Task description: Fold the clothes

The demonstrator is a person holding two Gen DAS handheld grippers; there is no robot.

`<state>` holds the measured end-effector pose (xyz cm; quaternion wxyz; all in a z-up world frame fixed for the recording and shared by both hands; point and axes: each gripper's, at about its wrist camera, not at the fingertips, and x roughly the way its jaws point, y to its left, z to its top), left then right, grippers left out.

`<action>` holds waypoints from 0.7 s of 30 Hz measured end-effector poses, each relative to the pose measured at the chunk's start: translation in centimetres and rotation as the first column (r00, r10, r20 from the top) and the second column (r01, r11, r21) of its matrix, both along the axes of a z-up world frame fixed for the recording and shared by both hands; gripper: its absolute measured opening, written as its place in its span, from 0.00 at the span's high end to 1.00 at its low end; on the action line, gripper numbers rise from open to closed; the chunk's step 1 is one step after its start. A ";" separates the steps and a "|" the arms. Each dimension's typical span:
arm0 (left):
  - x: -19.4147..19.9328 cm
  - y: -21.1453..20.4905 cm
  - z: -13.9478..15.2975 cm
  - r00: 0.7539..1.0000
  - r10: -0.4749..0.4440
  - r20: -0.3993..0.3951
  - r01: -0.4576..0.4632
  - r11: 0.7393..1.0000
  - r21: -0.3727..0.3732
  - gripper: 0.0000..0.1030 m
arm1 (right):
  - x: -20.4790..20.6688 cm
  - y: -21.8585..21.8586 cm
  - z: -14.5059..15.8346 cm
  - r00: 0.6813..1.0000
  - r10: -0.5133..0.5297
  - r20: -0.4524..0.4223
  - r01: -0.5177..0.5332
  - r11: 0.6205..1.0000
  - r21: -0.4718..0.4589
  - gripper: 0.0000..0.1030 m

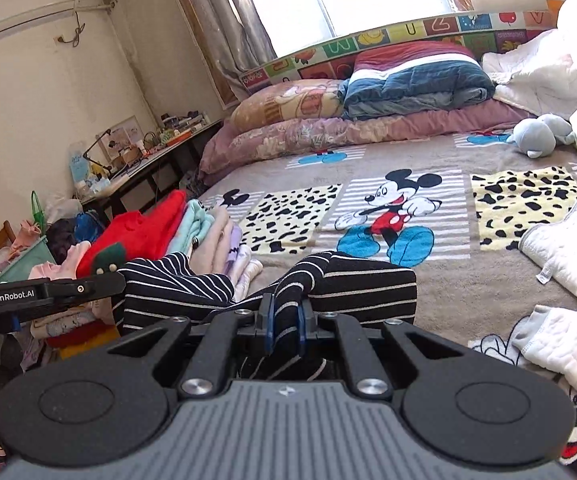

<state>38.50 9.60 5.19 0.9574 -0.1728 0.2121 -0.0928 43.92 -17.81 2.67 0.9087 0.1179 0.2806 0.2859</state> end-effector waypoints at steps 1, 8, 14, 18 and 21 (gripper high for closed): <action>0.2 0.1 0.7 1.000 0.002 0.027 -0.002 1.000 -0.001 1.00 | 0.1 0.0 0.7 1.000 -0.011 0.023 0.011 1.000 0.006 0.88; 0.5 -0.4 2.9 0.989 -0.028 0.143 0.017 0.997 0.078 1.00 | -0.9 -1.2 3.6 0.971 -0.124 0.204 0.112 0.991 0.070 0.88; -2.6 -1.7 -3.2 0.996 -0.084 0.031 0.079 0.989 0.124 1.00 | -2.6 -2.7 -1.6 0.987 -0.137 0.090 0.135 0.990 0.030 0.88; -6.2 -2.5 -7.2 0.994 -0.104 -0.042 0.108 0.988 0.109 1.00 | -5.7 -3.3 -6.2 0.990 -0.138 -0.040 0.140 0.989 0.048 0.88; -8.9 -3.1 -9.0 0.990 -0.111 -0.082 0.119 0.988 0.100 1.00 | -8.4 -3.3 -8.4 0.986 -0.137 -0.099 0.142 0.988 0.053 0.88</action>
